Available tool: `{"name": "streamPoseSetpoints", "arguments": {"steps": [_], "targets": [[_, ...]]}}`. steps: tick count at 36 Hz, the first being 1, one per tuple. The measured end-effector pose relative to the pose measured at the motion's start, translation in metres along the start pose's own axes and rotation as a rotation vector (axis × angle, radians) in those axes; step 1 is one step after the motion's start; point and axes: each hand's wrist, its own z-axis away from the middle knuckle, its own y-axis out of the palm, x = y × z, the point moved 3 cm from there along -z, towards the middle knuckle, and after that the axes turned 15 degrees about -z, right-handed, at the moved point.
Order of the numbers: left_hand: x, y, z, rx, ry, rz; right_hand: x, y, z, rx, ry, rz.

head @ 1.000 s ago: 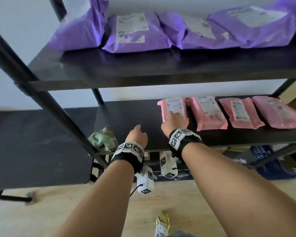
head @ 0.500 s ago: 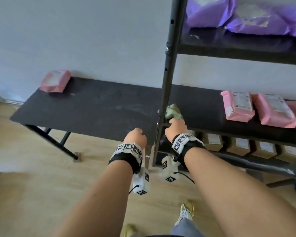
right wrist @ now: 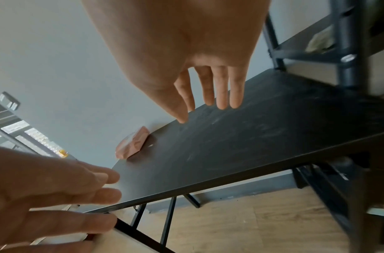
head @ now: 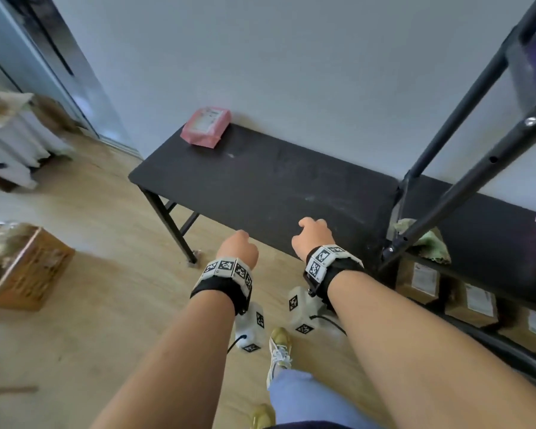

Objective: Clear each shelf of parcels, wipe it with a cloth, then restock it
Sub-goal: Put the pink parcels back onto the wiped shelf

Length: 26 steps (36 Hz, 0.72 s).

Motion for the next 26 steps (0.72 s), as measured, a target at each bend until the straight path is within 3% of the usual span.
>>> {"name": "streamPoseSetpoints", "arguments": {"steps": [13,26], "targets": [[0.041,-0.086,-0.131,-0.146,-0.152,0.027,0.129,0.054,-0.145,0.137,-0.095,-0.027],[0.065,-0.142,-0.252,-0.101,-0.203,0.084,0.204,0.104,-0.249,0.214,-0.105,0.027]]}}
